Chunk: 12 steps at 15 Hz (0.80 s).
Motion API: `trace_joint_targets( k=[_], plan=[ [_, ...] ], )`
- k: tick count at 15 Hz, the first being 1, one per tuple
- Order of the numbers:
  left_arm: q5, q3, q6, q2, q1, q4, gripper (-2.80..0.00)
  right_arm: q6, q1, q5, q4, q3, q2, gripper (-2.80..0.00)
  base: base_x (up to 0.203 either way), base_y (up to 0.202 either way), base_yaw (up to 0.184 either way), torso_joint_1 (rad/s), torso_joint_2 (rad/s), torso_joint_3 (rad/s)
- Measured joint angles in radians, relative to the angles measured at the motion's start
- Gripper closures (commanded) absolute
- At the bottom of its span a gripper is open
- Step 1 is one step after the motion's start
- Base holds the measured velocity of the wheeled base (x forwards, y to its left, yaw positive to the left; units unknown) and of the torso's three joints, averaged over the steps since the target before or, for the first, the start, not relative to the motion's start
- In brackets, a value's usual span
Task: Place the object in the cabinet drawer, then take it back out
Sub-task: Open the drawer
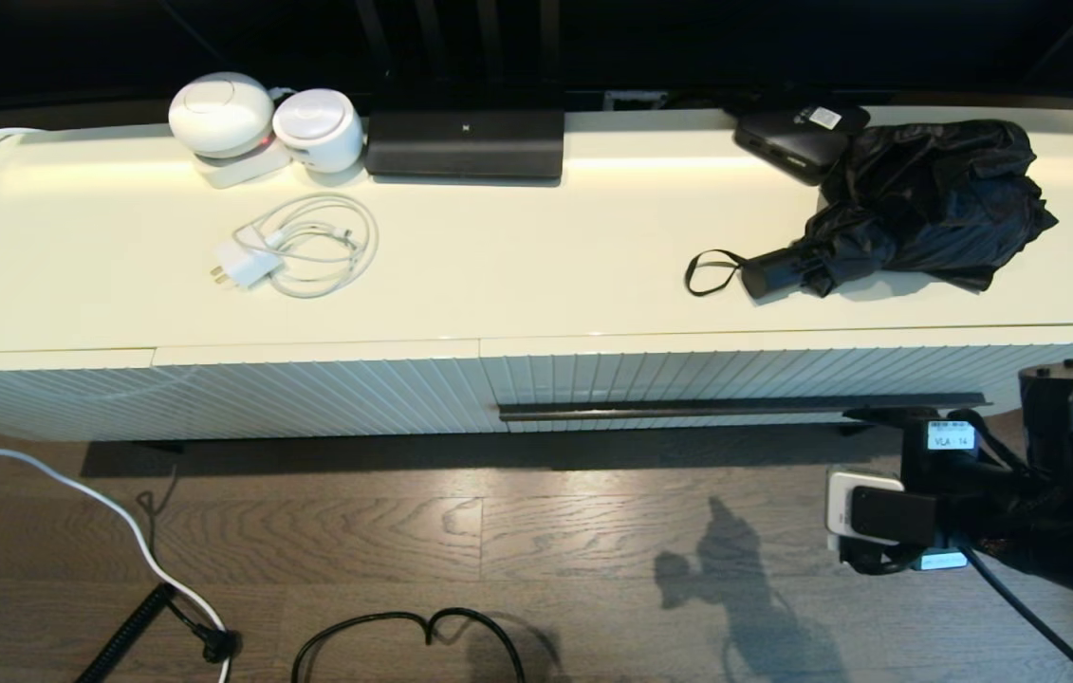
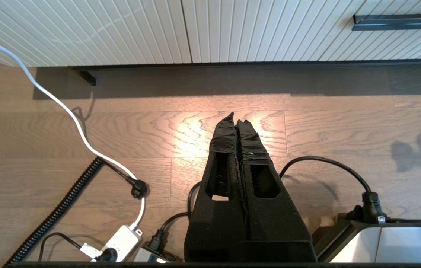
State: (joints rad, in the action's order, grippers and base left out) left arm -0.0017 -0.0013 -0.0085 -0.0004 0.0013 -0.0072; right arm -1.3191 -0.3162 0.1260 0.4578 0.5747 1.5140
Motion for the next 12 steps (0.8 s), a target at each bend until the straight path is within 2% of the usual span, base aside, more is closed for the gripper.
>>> trace_joint_targets(
  k=[4,6,12],
  plan=[
    [0.000,0.000,0.000,0.000,0.000,0.000,0.00,0.009,0.015,-0.009,0.141,-0.034,0.114,-2.80,0.000,0.000,0.000,0.000,0.00,0.000],
    [0.000,0.000,0.000,0.000,0.000,0.000,0.00,0.012,0.016,-0.013,0.156,-0.031,0.151,-2.80,0.000,0.000,0.000,0.000,0.00,0.000],
    [0.000,0.000,0.000,0.000,0.000,0.000,0.00,0.028,0.018,-0.040,0.306,0.007,0.294,-2.80,0.000,0.000,0.000,0.000,0.00,0.000]
  ],
)
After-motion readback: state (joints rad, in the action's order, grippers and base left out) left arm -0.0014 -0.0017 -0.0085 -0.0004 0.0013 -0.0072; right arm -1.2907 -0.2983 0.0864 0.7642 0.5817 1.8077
